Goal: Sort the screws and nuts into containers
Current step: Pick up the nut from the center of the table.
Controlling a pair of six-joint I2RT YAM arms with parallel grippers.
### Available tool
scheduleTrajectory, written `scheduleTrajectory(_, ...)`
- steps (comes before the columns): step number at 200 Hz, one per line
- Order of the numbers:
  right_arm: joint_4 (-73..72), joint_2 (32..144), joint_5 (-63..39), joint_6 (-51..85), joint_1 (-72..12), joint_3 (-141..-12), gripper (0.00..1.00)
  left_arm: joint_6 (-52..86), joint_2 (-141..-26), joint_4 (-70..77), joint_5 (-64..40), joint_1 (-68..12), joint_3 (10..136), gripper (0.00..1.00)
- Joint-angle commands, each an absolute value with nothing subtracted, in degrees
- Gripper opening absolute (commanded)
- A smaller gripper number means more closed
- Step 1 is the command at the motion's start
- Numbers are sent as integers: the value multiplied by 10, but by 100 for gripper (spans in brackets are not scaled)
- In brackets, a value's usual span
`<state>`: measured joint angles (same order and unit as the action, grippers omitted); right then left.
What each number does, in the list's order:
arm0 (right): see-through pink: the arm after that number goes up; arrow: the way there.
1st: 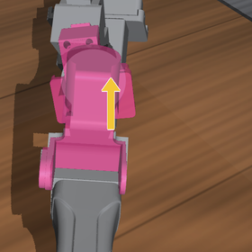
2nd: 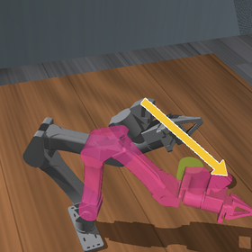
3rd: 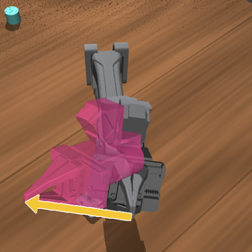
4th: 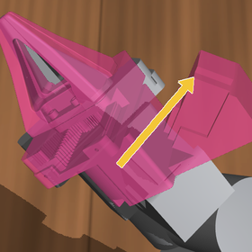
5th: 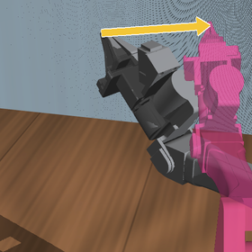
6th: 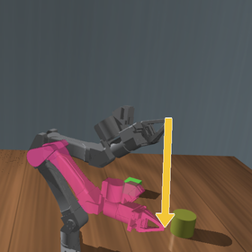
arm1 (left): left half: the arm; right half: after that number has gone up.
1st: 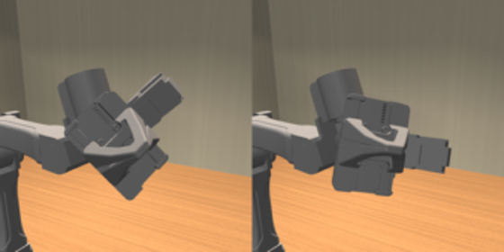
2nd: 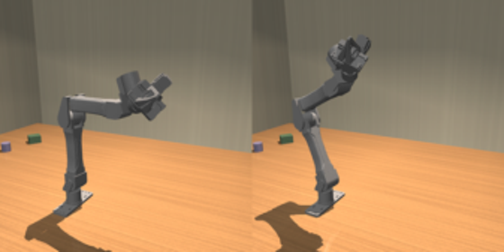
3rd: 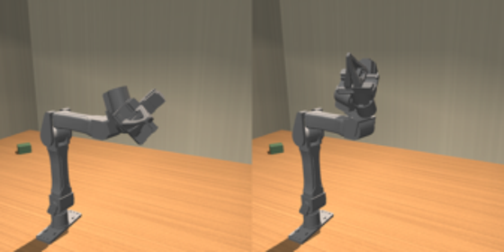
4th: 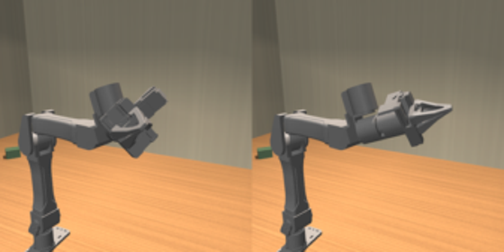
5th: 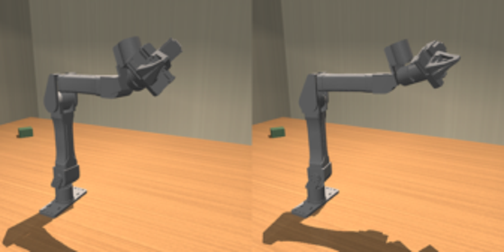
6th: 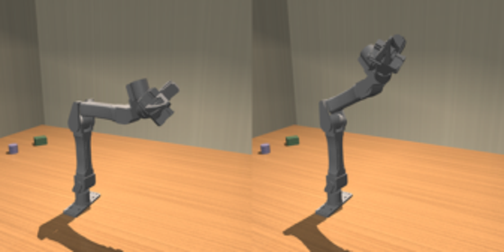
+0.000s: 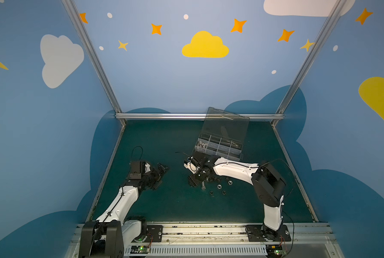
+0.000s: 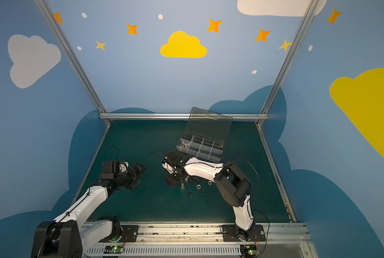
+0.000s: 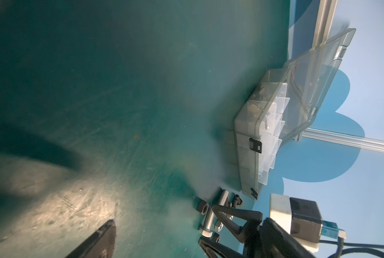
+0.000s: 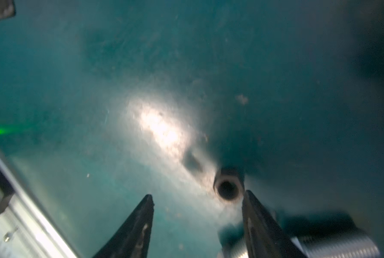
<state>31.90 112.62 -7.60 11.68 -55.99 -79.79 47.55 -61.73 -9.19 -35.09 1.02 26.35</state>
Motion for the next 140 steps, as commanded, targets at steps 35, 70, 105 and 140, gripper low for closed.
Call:
scheduleTrajectory(35,363,1159,-17,123,-575,-841,61,468,-611,-98,-348,12,272,100)
scheduleTrajectory(70,363,1158,-11,130,-575,-840,61,469,-617,-92,-351,12,272,100)
scheduleTrajectory(105,361,1156,-13,139,-575,-839,61,468,-623,-91,-353,12,274,100)
scheduleTrajectory(140,366,1155,-4,146,-575,-830,60,468,-622,-91,-354,11,275,100)
